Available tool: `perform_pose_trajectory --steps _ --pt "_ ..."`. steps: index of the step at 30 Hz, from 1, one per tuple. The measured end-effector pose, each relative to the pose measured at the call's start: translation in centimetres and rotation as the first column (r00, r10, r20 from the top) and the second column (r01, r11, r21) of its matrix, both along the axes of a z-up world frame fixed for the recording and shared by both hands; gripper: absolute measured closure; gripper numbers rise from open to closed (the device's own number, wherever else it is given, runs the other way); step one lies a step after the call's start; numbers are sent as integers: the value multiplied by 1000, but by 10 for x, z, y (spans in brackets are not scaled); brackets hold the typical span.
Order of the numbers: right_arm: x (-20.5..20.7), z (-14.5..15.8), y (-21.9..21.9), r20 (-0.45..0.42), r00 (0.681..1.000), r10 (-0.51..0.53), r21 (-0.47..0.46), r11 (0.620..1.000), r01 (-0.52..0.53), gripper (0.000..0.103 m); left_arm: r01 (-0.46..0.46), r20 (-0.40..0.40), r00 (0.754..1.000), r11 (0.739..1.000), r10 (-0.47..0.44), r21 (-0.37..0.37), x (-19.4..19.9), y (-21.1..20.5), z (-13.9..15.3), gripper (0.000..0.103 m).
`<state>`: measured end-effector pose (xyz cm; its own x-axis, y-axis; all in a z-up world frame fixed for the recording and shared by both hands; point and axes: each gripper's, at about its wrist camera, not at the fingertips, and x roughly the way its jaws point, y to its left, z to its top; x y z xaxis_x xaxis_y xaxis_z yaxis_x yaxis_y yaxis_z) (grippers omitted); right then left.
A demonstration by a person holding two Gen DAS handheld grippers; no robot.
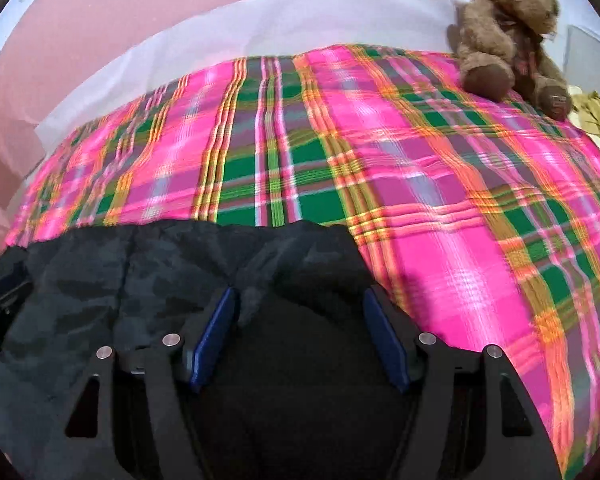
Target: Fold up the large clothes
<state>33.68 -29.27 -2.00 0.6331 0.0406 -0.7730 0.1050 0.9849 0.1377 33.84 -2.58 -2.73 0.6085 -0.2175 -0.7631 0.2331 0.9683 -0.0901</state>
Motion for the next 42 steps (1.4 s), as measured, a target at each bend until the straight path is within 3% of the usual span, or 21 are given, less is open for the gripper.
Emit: perform_pose_trajectory --steps 2,5,8,12,19,24,26,29,33,36,38,40,42 --pt "-16 16 -6 29 1000 -12 9 1000 12 37 21 59 998 999 -19 -27 -17 21 21 26" --pt "-32 18 -7 37 999 -3 0 1000 3 37 -9 133 991 1000 5 26 -32 61 35 26" --pt "-32 -3 -3 32 999 5 -47 999 -3 37 -84 106 991 994 77 66 -23 100 13 26" --pt "-22 -17 -1 33 999 0 -77 997 3 37 -120 59 991 991 123 -53 -11 125 -21 22" --pt "-13 -34 0 25 1000 -19 -95 995 21 37 -131 69 989 990 135 -54 -1 117 -38 22" --pt "-12 -27 -1 2 1000 -30 -90 995 30 37 -139 50 989 989 141 -42 4 114 -37 21" --pt "-22 -5 -2 9 999 -43 -88 995 44 37 -153 33 988 988 153 -27 1 115 -27 23" --pt "-48 27 1 82 997 -13 -49 999 17 37 -143 65 987 988 148 -64 -19 120 0 25" --pt "-75 48 26 134 986 95 -34 995 -91 37 -37 137 989 994 51 -104 -60 106 33 25" --pt "-81 35 59 99 975 201 -52 979 -197 37 61 113 993 989 -46 -137 -79 78 29 25" --pt "-76 16 74 47 974 222 -115 970 -216 37 102 78 993 988 -93 -116 -80 57 14 25" --pt "-71 3 74 25 975 221 -108 970 -217 37 91 81 993 993 -85 -72 -79 45 -2 23" --pt "-68 -4 69 20 976 218 -86 973 -216 36 77 80 994 993 -70 -92 -73 44 -9 23"
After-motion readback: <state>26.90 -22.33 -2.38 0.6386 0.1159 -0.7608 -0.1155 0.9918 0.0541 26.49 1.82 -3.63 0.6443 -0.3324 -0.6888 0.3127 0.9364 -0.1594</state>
